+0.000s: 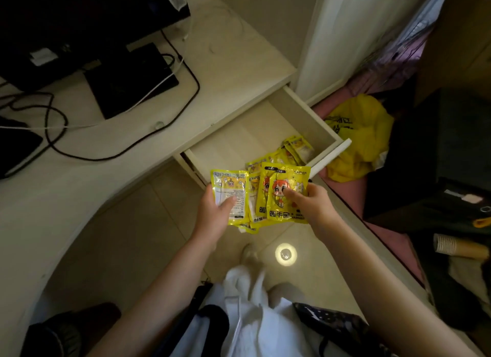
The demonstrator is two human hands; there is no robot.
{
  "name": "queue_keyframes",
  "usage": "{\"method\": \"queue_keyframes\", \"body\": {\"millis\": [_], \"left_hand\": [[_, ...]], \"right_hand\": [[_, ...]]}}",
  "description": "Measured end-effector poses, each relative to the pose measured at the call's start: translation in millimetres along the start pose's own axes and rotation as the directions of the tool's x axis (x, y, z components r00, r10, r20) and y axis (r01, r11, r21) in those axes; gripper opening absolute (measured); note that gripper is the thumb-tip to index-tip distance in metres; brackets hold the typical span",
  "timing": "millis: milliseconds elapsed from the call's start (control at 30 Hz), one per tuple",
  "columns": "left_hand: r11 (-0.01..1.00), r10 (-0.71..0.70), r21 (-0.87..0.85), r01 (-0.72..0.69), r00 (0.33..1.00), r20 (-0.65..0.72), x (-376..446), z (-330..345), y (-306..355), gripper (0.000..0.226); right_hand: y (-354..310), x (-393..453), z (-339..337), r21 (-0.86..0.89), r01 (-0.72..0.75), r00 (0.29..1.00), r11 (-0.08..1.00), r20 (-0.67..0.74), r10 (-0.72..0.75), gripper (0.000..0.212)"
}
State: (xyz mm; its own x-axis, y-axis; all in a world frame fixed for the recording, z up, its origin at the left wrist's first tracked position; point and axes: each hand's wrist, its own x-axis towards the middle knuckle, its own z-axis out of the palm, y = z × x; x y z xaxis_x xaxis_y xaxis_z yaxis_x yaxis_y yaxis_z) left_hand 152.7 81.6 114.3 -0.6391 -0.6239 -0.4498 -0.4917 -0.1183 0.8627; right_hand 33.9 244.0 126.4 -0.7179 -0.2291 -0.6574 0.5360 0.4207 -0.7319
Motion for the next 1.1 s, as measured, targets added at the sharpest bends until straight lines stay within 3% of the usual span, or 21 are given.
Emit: {"method": "queue_keyframes", "body": {"millis": [267, 400, 500, 700, 900, 1100], "left_hand": [[0.998, -0.044, 0.043, 0.045, 0.999, -0.022, 64.1, 38.9, 32.5, 0.023], [0.993, -0.115, 0.01, 0.117, 0.988, -0.103, 90.3, 63.9, 38.7, 0.034], [0.989, -0.146, -0.035, 0.143, 0.975, -0.166, 109.0, 86.4, 43.8, 0.028], [0.942, -0.326, -0.189, 0.279, 0.894, -0.306, 148.9, 130.2, 40.4, 0.025], [0.889, -0.437, -0.306, 0.34, 0.83, -0.347, 198.3, 158.0, 21.1, 0.051], [0.887, -0.453, -0.285, 0.363, 0.803, -0.388, 240.6, 167.3, -2.9, 0.037]], "right_hand": [[-47.3, 64.5, -21.6, -0.001, -0.006, 1.0, 1.0, -0.012, 0.006, 0.019], [-67.2, 106.8, -33.6, -0.054, -0.021, 0.999, 0.998, 0.047, 0.023, 0.02], [-80.9, 142.3, -42.9, -0.078, -0.024, 0.994, 0.997, 0.104, 0.032, 0.02], [-111.4, 204.8, -56.6, -0.22, 0.019, 0.977, 0.975, 0.212, 0.029, 0.022], [-114.1, 266.9, -43.4, -0.398, 0.154, 0.952, 0.904, 0.305, -0.027, 0.029], [-100.0, 316.9, -15.3, -0.515, 0.177, 0.947, 0.839, 0.32, -0.003, 0.034]]}}
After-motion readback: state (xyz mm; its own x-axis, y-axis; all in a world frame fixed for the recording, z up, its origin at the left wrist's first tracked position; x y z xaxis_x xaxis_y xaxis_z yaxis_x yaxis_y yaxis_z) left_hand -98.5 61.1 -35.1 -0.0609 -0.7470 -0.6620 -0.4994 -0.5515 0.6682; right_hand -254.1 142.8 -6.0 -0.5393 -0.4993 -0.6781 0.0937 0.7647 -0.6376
